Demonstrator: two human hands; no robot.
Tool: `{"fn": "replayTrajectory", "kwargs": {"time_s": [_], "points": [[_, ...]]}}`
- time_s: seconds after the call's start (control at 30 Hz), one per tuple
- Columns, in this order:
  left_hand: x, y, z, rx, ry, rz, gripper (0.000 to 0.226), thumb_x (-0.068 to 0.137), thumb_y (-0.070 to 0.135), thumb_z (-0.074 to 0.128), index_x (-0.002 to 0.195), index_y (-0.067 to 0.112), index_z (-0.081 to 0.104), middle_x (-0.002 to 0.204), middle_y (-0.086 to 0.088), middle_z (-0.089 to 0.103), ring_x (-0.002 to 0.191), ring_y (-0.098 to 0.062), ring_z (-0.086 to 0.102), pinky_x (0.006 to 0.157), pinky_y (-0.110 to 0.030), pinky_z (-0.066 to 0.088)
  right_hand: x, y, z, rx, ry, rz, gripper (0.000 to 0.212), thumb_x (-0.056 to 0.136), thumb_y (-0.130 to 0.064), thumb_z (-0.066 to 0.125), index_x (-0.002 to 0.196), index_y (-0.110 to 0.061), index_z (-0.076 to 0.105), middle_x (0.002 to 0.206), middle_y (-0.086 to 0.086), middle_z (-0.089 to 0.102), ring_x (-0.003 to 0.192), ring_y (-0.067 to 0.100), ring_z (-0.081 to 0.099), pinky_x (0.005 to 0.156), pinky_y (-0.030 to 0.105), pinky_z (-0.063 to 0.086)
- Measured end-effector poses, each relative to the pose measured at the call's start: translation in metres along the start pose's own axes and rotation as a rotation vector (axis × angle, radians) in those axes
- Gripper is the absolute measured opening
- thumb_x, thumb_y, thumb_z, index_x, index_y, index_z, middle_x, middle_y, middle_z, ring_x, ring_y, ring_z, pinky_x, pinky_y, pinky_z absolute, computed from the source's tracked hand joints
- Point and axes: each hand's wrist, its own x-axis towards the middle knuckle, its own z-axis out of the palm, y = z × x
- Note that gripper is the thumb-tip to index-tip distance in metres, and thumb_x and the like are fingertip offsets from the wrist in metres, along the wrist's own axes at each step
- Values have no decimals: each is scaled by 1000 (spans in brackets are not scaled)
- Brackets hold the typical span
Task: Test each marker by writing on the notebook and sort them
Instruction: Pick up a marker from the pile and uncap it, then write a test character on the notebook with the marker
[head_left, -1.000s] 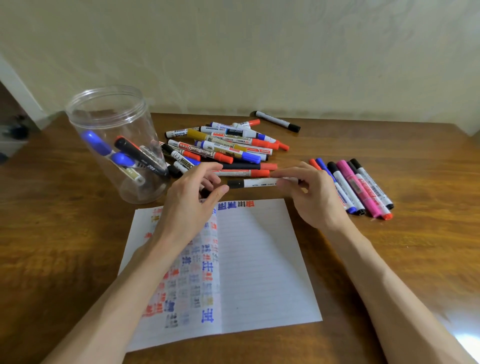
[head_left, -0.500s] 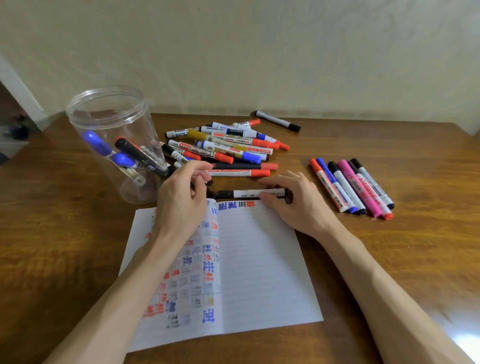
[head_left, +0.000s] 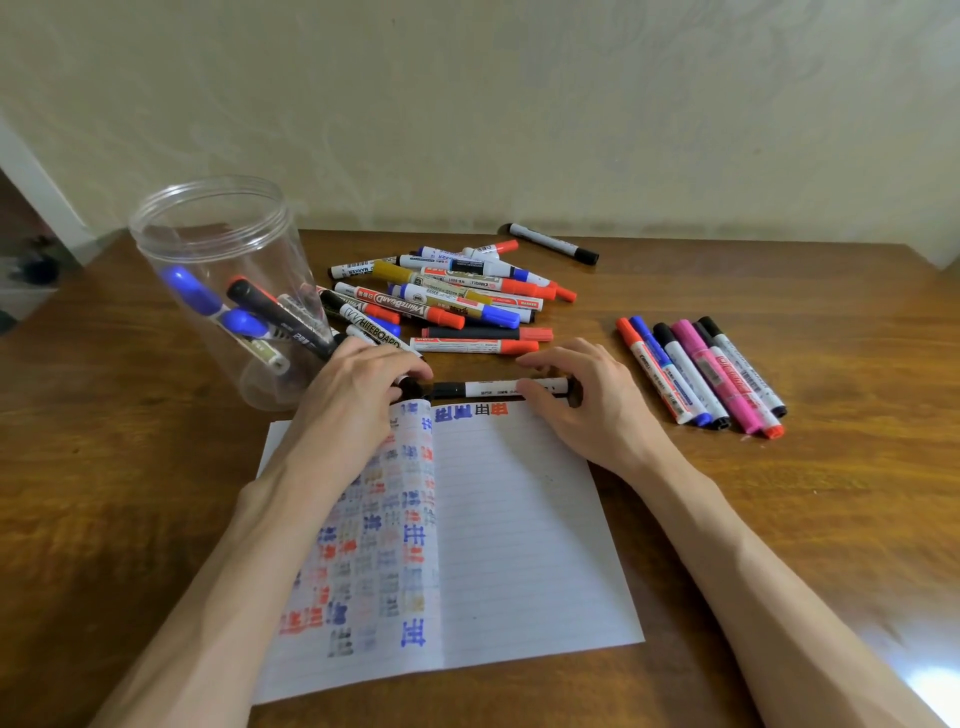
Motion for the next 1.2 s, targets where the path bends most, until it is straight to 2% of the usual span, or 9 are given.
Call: {"fn": "replayTrajectory", "kwargs": {"time_s": [0.13, 0.33, 0.47, 0.57, 0.7, 0.83, 0.97, 1.1, 1.2], "points": [[4, -1, 1, 12, -12, 28, 32, 92, 3, 70, 116, 24, 74, 124, 6, 65, 124, -15, 51, 101, -27, 37, 0, 0, 0, -7, -8, 0, 33, 99, -37, 70, 131, -30, 71, 131, -4, 65, 119, 10, 55, 95, 32, 52], [4, 0, 0, -81, 159, 101, 24, 89, 2, 73, 106, 18, 71, 117, 6, 58, 102, -7, 58, 89, -25, 54, 1, 0, 2, -14, -9, -5, 32, 99, -37, 70, 131, -30, 72, 132, -4, 66, 117, 9, 55, 89, 23, 47], [4, 8, -8, -186, 357, 85, 23, 91, 17, 75, 113, 15, 71, 108, 9, 58, 81, -1, 55, 75, -15, 51, -1, -2, 1, 5, 15, -12, 32, 98, -36, 72, 129, -29, 72, 130, -4, 66, 117, 10, 55, 93, 29, 50], [0, 15, -14, -341, 469, 20, 28, 93, 27, 74, 119, 17, 69, 98, 9, 70, 85, -2, 65, 71, -12, 52, -4, -4, 1, 31, 53, -22, 34, 96, -43, 72, 128, -31, 73, 127, -6, 66, 119, 12, 53, 96, 37, 51], [-5, 27, -20, -614, 540, 20, 24, 93, 21, 77, 112, 10, 67, 101, 0, 73, 94, -13, 72, 79, -23, 58, -8, -16, -2, 145, 143, -39, 36, 93, -56, 70, 116, -30, 78, 112, -14, 66, 110, 5, 50, 85, 22, 41], [-8, 38, -20, -821, 415, -6, 24, 93, 16, 77, 108, 7, 61, 95, -3, 73, 82, -22, 74, 73, -28, 60, -11, -34, 0, 330, 132, -43, 25, 95, -52, 69, 106, -32, 79, 92, -19, 71, 88, 7, 62, 67, 16, 42], [-11, 45, -13, -967, 158, -20, 24, 90, 10, 76, 107, 1, 62, 89, -7, 76, 73, -24, 75, 70, -29, 61, -16, -46, 0, 721, 16, 43, 22, 99, -41, 65, 102, -23, 77, 83, -11, 75, 75, 6, 68, 65, 21, 53], [-12, 41, -1, -648, 99, 59, 26, 90, 31, 73, 107, 12, 71, 87, 7, 76, 79, -11, 74, 68, -21, 59, -19, -46, 4, 886, 50, 112, 42, 100, -42, 65, 96, -1, 76, 78, 10, 72, 67, 19, 61, 64, 29, 49], [-12, 39, 2, -360, 94, 194, 42, 95, 47, 54, 115, 15, 73, 99, 9, 76, 87, -6, 71, 72, -30, 58, -18, -48, 6, 865, 82, 120, 43, 99, -41, 65, 94, 0, 75, 79, 13, 74, 69, 24, 66, 68, 37, 54]]}}
